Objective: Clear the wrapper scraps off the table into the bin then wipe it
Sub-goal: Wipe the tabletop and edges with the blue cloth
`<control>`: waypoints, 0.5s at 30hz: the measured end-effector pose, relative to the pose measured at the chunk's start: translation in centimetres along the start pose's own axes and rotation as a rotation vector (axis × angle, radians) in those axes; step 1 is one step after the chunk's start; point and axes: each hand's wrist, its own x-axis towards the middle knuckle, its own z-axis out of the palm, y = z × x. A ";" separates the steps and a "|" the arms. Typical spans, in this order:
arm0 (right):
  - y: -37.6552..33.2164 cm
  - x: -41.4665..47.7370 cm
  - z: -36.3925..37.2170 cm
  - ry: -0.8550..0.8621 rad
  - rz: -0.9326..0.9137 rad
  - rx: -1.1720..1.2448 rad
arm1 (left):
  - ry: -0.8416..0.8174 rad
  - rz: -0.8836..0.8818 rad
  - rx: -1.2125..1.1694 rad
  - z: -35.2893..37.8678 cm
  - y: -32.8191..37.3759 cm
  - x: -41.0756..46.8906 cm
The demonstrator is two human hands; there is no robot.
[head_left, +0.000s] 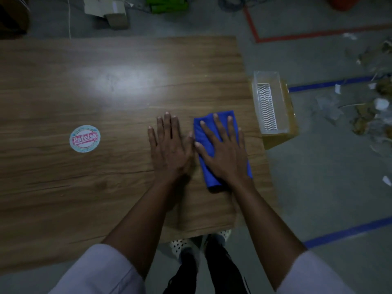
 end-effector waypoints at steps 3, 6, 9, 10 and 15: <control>2.9 0.7 -0.7 -0.010 0.103 0.005 | -0.071 -0.021 0.108 -1.0 1.0 1.8; 4.3 3.9 -1.0 -0.022 0.186 0.029 | -0.003 -0.055 0.140 -1.5 1.6 5.2; 5.0 8.0 -1.1 -0.001 0.258 0.065 | 0.048 -0.008 0.152 -1.0 1.4 9.6; 5.2 9.4 -1.2 0.005 0.273 0.073 | 0.052 0.021 0.150 -0.9 1.2 11.2; 3.8 16.7 -0.9 0.078 0.306 0.054 | 0.006 0.101 0.050 0.1 1.0 16.5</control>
